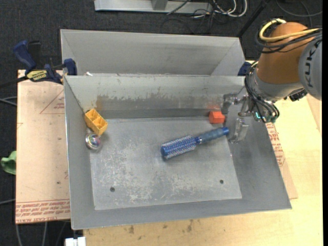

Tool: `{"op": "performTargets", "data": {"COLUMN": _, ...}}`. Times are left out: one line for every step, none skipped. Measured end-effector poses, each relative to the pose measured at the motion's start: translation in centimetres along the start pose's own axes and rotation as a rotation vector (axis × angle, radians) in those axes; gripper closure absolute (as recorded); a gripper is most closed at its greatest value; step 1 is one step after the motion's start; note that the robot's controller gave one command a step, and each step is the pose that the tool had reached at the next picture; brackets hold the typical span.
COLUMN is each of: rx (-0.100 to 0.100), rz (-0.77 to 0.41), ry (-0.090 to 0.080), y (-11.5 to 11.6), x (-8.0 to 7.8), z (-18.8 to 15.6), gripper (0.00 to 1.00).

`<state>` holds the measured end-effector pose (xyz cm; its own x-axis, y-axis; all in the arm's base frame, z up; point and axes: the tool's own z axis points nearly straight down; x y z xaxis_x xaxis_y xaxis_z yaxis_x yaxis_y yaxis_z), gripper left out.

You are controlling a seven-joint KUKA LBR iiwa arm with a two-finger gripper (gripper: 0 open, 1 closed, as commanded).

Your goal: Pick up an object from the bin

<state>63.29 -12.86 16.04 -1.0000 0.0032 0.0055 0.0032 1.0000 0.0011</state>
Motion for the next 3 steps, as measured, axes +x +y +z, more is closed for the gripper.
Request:
{"op": "performTargets", "data": {"rx": -0.002, "rz": -0.279, "ry": -0.003, "y": 9.2, "x": -0.2, "z": 9.3, "gripper": 0.0}}
{"op": "performTargets", "data": {"rx": 0.001, "rz": -0.413, "ry": -0.009, "y": 11.4, "x": 1.5, "z": 6.0, "gripper": 0.0}}
{"op": "performTargets", "data": {"rx": 0.0, "rz": -0.429, "ry": -0.007, "y": 13.8, "x": 1.8, "z": 6.1, "gripper": 0.0}}
